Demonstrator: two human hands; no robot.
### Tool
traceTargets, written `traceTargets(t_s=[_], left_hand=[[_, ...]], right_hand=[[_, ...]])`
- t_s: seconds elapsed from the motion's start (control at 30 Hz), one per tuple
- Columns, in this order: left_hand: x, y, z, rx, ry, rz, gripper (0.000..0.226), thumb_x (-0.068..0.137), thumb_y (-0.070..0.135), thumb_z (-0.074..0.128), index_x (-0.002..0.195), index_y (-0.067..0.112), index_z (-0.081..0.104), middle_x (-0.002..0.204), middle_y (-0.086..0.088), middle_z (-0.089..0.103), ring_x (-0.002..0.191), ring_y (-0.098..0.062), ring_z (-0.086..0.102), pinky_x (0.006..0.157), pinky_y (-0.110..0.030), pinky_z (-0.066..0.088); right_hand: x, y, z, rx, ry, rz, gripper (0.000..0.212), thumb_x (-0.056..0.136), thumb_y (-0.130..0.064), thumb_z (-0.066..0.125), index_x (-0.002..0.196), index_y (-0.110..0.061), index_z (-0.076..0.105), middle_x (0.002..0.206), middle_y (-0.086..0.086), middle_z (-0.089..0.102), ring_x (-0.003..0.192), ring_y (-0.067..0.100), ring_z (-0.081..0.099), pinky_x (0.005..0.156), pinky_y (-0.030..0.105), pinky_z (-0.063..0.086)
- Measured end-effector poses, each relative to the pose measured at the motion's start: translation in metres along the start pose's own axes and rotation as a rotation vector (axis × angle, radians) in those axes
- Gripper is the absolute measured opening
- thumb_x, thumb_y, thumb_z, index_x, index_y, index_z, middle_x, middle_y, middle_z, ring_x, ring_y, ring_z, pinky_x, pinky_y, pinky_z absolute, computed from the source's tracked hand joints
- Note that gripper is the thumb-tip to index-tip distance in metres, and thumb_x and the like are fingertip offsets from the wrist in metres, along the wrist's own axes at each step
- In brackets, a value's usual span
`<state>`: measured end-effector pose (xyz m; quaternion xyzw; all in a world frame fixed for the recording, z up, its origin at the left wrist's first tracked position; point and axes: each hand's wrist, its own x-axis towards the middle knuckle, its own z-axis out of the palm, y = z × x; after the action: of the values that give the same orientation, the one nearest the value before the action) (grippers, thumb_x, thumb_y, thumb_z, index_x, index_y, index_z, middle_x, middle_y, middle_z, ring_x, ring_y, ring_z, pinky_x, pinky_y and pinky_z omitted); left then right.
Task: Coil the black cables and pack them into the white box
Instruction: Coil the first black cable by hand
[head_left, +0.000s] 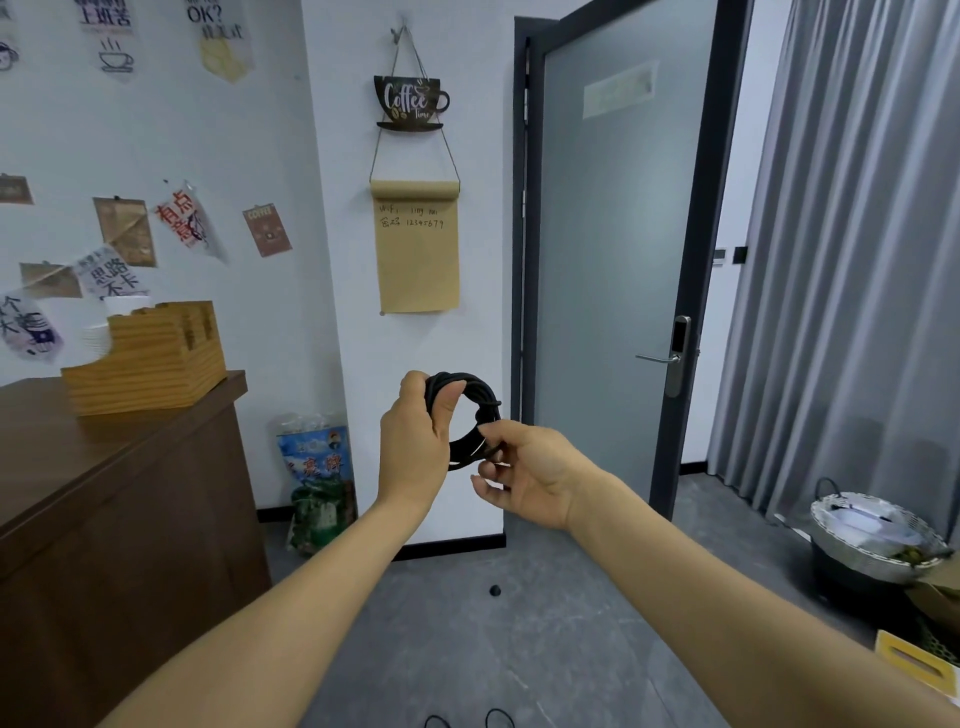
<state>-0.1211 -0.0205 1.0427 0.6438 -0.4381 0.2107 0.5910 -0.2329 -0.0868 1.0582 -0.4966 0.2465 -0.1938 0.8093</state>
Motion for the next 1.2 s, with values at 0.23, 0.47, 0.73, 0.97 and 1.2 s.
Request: traceTargets(t_s=[0.23, 0.47, 0.73, 0.97, 1.2], left_hand=[[-0.002, -0.005, 0.002, 0.000, 0.027, -0.018, 0.027, 0.096, 0.030, 0.047, 0.085, 0.007, 0.043, 0.062, 0.009, 0.044, 0.054, -0.008, 0.041, 0.052, -0.016, 0.037], [0.004, -0.018, -0.003, -0.014, 0.139, -0.219, 0.030, 0.097, 0.037, 0.041, 0.090, 0.008, 0.045, 0.068, 0.006, 0.046, 0.061, -0.012, 0.044, 0.051, -0.024, 0.031], [0.012, -0.011, 0.011, -0.512, 0.227, -0.664, 0.033, 0.098, 0.044, 0.040, 0.080, 0.017, 0.049, 0.058, 0.000, 0.036, 0.042, -0.007, 0.036, 0.043, -0.022, 0.038], [0.005, 0.004, 0.023, -0.991, 0.355, -1.050, 0.040, 0.099, 0.040, 0.042, 0.069, 0.014, 0.040, 0.057, 0.001, 0.024, 0.029, -0.006, 0.025, 0.034, -0.013, 0.027], [0.007, 0.014, 0.026, -0.928, 0.441, -0.999, 0.038, 0.099, 0.043, 0.040, 0.077, 0.013, 0.049, 0.057, 0.001, 0.031, 0.028, -0.004, 0.032, 0.045, -0.021, 0.034]], right_hand=[[0.004, 0.002, 0.008, -0.193, 0.119, -0.114, 0.005, 0.089, 0.003, 0.058, 0.089, -0.001, 0.054, 0.078, 0.013, 0.060, 0.062, 0.020, 0.061, 0.053, 0.023, 0.055], [0.003, -0.011, -0.004, -0.251, 0.046, 0.023, 0.016, 0.091, -0.006, 0.058, 0.077, -0.002, 0.062, 0.058, 0.003, 0.053, 0.048, 0.007, 0.048, 0.042, 0.014, 0.038], [0.011, -0.010, -0.013, -1.095, 0.165, -0.359, 0.020, 0.095, -0.019, 0.054, 0.083, -0.013, 0.069, 0.082, 0.002, 0.065, 0.072, 0.013, 0.059, 0.067, 0.027, 0.048], [0.019, 0.002, -0.009, -0.942, 0.317, -0.523, 0.021, 0.095, -0.014, 0.053, 0.086, -0.006, 0.071, 0.066, 0.003, 0.056, 0.059, 0.015, 0.049, 0.052, 0.022, 0.043], [0.024, 0.006, 0.006, -0.469, 0.247, -0.427, 0.023, 0.091, -0.002, 0.052, 0.077, -0.004, 0.070, 0.080, 0.012, 0.073, 0.077, 0.018, 0.072, 0.088, 0.045, 0.055]])
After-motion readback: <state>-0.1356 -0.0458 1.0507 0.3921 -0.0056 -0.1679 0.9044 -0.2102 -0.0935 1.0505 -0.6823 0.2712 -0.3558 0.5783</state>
